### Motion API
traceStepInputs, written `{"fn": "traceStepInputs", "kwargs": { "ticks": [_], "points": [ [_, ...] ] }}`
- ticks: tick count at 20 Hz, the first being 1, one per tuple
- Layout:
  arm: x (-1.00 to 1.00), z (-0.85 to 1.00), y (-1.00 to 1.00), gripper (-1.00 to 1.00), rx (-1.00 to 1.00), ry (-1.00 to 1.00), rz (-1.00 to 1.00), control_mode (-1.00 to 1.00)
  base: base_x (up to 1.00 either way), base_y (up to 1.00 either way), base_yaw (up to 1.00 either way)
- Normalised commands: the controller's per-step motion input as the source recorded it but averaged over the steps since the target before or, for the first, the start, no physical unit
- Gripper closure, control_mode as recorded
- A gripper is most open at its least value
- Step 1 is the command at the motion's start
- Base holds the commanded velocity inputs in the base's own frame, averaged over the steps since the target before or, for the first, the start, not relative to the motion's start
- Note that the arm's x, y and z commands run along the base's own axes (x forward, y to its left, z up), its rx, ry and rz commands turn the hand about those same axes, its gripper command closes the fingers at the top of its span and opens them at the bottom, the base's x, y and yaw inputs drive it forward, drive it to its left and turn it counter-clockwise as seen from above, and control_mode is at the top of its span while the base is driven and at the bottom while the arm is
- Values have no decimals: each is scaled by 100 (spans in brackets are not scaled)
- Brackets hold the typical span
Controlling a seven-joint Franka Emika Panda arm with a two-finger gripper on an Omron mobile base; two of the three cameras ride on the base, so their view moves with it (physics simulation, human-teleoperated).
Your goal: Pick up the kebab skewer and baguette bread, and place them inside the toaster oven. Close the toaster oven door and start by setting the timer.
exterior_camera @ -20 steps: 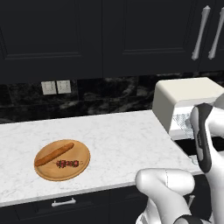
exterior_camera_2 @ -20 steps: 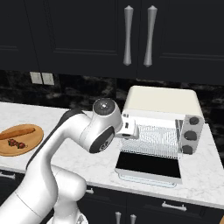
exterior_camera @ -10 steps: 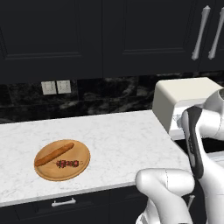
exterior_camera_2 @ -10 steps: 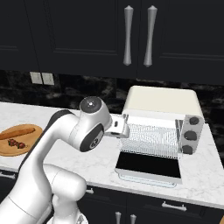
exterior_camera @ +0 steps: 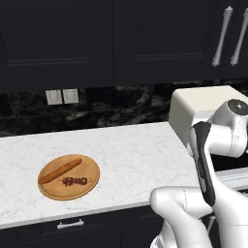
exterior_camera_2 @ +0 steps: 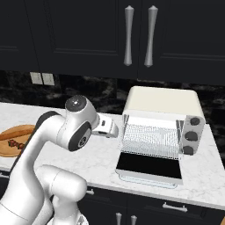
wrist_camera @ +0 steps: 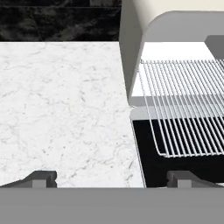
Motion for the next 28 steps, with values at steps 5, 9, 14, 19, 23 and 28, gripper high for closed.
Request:
{"fn": "traceStepInputs", "kwargs": {
  "ticks": [5,9,14,19,23,28],
  "points": [
    [0,0,53,-100,0,0,-1,-100,0,0,0],
    [0,1,55,-100,0,0,-4,-100,0,0,0],
    [0,1,51,-100,0,0,-3,-100,0,0,0],
    [0,0,46,-100,0,0,-3,-100,0,0,0],
    [0,0,44,-100,0,0,-3,-100,0,0,0],
    [0,0,40,-100,0,0,-3,-100,0,0,0]
  ]
}}
